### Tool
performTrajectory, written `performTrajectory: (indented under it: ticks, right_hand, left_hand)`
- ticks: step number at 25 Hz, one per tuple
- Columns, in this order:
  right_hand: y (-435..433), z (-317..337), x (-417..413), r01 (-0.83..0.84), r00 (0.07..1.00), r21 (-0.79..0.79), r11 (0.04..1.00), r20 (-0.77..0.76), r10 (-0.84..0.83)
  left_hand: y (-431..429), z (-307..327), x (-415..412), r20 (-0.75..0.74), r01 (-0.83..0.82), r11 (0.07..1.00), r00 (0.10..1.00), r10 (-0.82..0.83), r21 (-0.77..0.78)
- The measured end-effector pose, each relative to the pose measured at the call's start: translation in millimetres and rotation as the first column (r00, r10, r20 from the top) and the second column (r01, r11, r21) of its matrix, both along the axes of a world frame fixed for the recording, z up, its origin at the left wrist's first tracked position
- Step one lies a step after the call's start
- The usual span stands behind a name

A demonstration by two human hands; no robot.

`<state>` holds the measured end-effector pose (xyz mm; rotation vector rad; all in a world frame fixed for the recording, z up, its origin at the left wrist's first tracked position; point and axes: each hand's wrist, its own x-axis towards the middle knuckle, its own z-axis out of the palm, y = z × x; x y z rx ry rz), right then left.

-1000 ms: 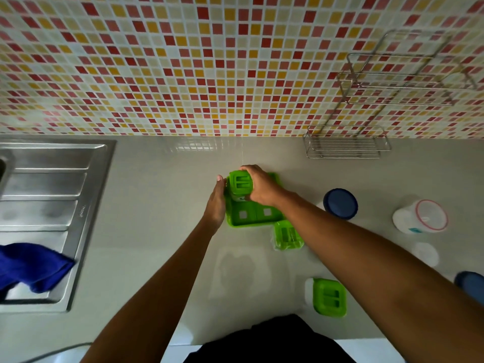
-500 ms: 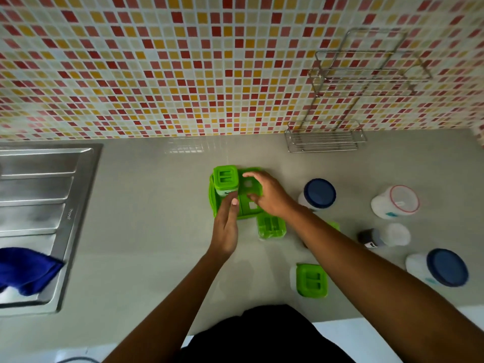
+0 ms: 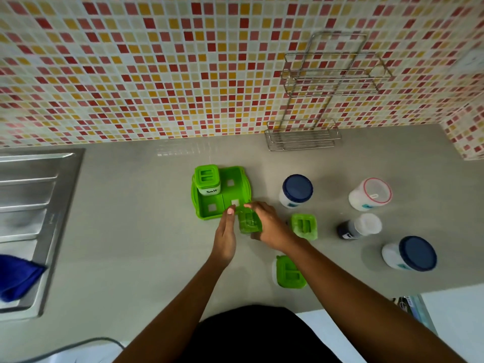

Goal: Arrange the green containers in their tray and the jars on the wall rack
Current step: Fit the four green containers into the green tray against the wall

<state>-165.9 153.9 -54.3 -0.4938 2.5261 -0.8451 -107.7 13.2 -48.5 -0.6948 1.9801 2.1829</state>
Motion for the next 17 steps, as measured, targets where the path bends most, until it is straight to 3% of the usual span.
performTrajectory:
  ticks: [9, 17]
  right_hand:
    - [-9, 38, -41, -0.009, 0.996, -0.139, 0.990, -0.086, -0.003]
    - [-41, 38, -110, -0.019, 0.988, -0.121, 0.993, -0.155, 0.000]
  left_hand:
    - [-29, 25, -28, -0.094, -0.096, 0.995, 0.991, 0.096, -0.001]
    - [-73, 23, -86, -0.142, -0.212, 0.974, 0.970, 0.198, -0.085]
